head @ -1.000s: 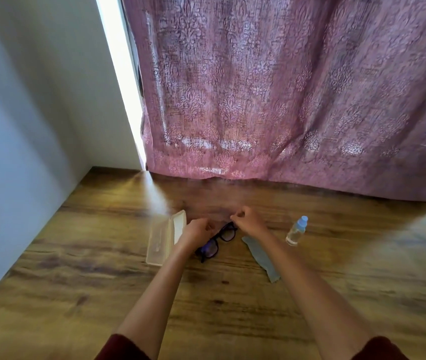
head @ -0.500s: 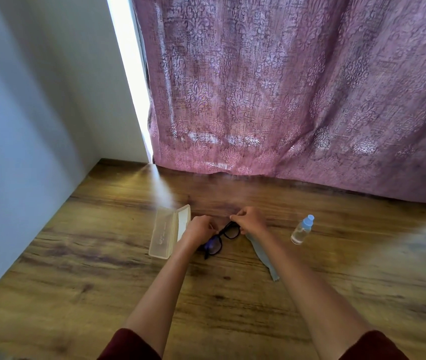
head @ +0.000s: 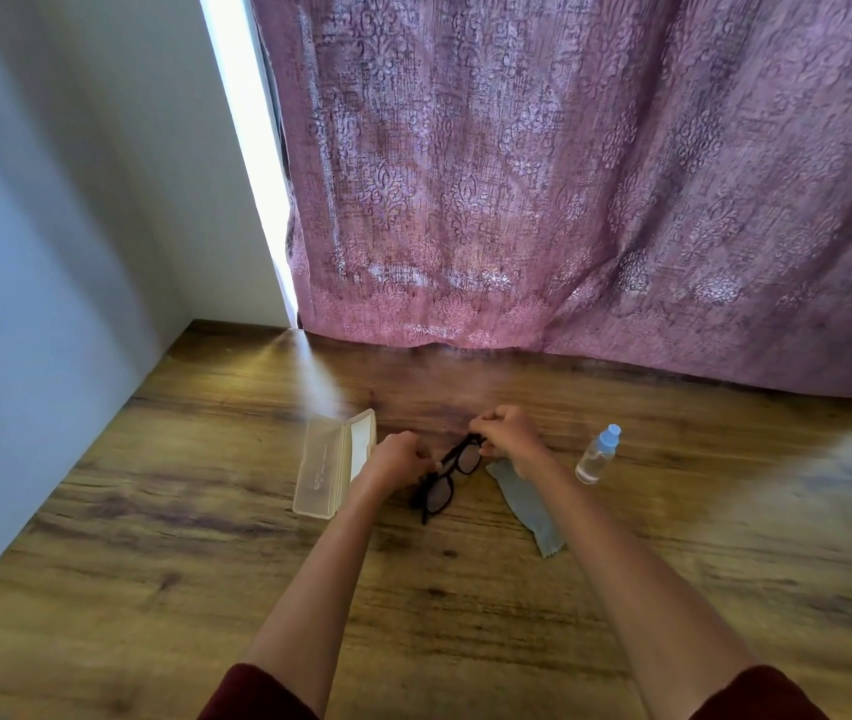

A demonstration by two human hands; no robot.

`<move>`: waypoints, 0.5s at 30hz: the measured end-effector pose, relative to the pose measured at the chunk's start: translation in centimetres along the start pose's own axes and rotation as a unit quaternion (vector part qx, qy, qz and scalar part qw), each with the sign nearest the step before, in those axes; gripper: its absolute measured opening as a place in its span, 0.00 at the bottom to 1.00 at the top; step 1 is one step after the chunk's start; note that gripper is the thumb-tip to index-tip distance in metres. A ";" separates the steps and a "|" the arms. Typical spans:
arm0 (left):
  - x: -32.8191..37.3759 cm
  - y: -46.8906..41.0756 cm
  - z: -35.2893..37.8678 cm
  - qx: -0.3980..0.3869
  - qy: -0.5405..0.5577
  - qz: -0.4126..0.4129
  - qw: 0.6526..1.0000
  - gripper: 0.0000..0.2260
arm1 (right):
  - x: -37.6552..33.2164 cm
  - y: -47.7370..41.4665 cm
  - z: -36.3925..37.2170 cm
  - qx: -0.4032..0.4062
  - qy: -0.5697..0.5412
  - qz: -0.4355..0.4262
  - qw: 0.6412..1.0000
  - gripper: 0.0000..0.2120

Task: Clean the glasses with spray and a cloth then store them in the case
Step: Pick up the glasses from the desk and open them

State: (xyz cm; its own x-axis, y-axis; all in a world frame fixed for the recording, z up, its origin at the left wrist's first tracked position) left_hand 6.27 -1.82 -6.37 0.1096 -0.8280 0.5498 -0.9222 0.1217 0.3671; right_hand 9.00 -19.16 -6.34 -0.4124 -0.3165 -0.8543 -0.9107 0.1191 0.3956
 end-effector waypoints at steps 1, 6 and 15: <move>0.1 0.0 -0.1 -0.001 0.004 -0.001 1.000 0.08 | 0.0 0.0 -0.1 -0.002 -0.017 -0.002 1.000 0.05; 0.8 0.0 -1.5 0.037 0.010 0.013 0.999 0.11 | -0.3 0.2 -0.8 -0.007 -0.066 -0.030 0.997 0.03; 1.0 0.1 -4.2 0.113 0.049 -0.011 0.992 0.14 | -1.6 0.1 -1.6 -0.027 -0.131 -0.034 0.990 0.06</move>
State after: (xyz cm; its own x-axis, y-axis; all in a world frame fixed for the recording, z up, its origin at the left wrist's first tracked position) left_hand 7.80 -0.35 -2.62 0.1561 -0.7705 0.6180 -0.9775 -0.0304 0.2089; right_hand 9.57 -20.18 -4.42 -0.3487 -0.0664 -0.9349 -0.9369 0.0532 0.3456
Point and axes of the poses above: each hand's wrist, its own y-axis away from the middle knuckle, its own z-axis out of the palm, x = y × z, the point moved 9 cm from there along -y, towards the middle knuckle
